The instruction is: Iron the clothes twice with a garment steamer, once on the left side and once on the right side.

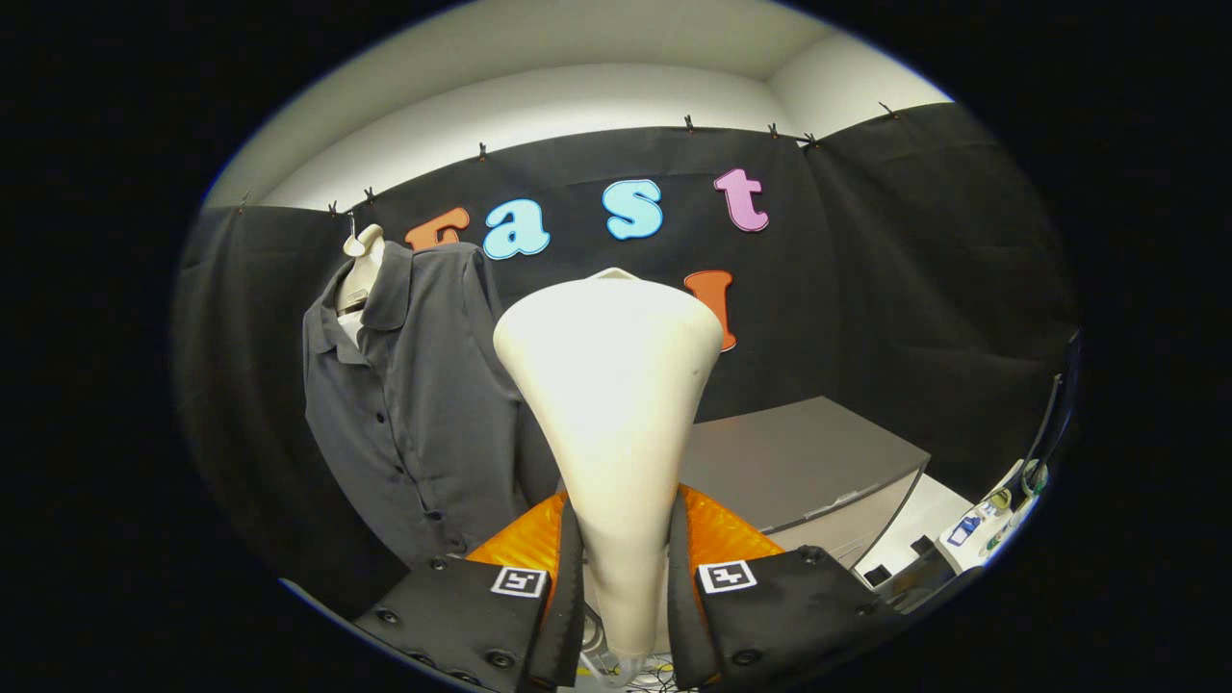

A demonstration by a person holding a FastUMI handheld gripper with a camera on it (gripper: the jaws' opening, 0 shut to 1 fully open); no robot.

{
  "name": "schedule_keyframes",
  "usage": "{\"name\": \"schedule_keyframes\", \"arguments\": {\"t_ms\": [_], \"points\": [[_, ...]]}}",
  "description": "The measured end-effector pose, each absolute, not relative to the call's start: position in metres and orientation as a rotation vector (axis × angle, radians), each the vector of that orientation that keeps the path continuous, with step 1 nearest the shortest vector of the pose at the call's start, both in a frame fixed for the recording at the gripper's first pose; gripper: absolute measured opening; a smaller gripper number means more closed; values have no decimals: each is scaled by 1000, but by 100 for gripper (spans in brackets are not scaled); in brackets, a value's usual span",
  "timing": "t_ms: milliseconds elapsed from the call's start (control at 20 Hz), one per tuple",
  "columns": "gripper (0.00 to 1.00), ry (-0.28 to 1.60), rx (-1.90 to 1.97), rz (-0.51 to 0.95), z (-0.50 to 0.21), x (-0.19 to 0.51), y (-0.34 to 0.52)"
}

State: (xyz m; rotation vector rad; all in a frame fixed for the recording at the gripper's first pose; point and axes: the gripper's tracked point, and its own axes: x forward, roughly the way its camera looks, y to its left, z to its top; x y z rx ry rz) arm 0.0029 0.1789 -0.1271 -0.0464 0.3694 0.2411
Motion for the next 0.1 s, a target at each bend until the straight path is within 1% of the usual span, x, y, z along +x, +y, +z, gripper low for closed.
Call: {"name": "schedule_keyframes", "arguments": {"t_ms": [100], "points": [[43,366,-50,243,-127,3,180]]}}
